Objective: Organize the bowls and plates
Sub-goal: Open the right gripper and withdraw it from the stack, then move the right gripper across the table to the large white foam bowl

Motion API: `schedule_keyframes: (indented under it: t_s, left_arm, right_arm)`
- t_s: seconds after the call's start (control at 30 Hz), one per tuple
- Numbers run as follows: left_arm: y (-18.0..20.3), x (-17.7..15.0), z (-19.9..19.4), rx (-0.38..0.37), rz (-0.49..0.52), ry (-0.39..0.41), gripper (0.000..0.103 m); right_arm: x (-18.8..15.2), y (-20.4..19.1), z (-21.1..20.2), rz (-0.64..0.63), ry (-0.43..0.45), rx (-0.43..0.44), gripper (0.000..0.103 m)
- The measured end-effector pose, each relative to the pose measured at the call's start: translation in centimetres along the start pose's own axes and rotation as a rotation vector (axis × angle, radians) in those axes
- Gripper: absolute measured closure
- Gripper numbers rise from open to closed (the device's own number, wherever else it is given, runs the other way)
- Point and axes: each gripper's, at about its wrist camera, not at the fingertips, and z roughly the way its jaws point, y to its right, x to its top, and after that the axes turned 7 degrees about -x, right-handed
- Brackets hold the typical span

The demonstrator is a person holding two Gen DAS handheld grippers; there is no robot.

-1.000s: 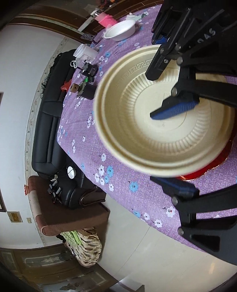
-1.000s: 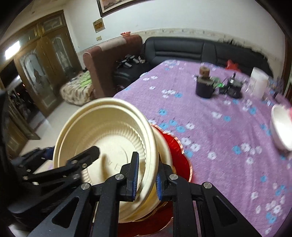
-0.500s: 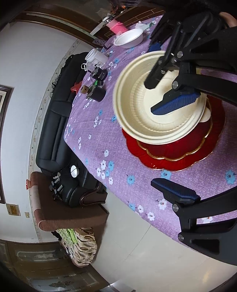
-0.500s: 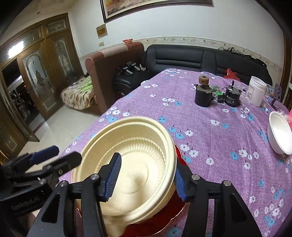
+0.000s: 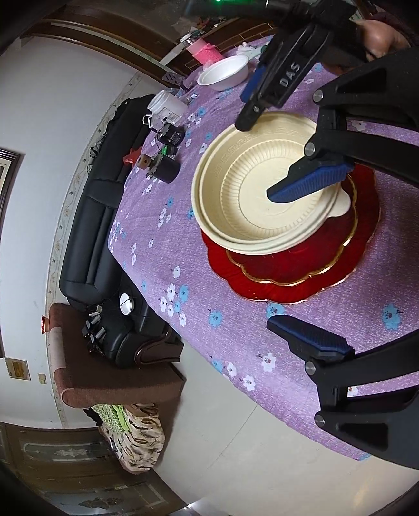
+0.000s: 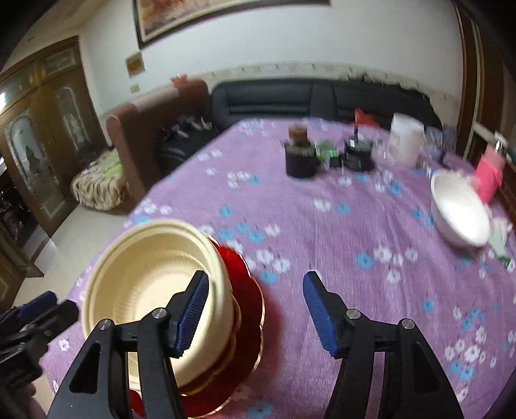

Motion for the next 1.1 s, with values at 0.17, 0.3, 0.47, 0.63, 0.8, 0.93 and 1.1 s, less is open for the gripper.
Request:
schedule_keyframes:
  t_s: [0.17, 0.3, 0.47, 0.63, 0.8, 0.93, 1.1]
  left_arm:
    - [1.7, -0.8, -1.1, 0.076, 0.053, 0.028, 0.028]
    - [3.7, -1.4, -1.6, 0.127, 0.091, 0.06, 0.024]
    - [7.1, -2.6, -2.2, 0.142, 0.164, 0.063, 0.023]
    - [10.4, -3.5, -3.2, 0.14, 0.224, 0.072, 0.023]
    - [13.4, -4.5, -5.1, 0.14, 0.283, 0.102, 0.023]
    - [15.3, -5.6, -6.9, 0.124, 0.323, 0.128, 0.023]
    - [17.7, -7.1, -9.5, 0.117, 0.379, 0.175, 0.021]
  right_arm:
    - [-0.6, 1.4, -1.5, 0.033, 0.025, 0.035, 0.037]
    - [-1.4, 2.8, -2.9, 0.042, 0.029, 0.048, 0.037]
    - [-3.0, 6.0, -4.0, 0.076, 0.015, 0.043, 0.035]
    - [-4.9, 9.6, -5.2, 0.13, 0.001, 0.033, 0.035]
    - [-6.6, 13.4, -8.1, 0.191, 0.027, 0.013, 0.035]
    - [-7.8, 15.6, -10.8, 0.215, 0.061, -0.01, 0.035]
    - [-9.2, 17.6, -14.9, 0.231, 0.106, -0.033, 0.033]
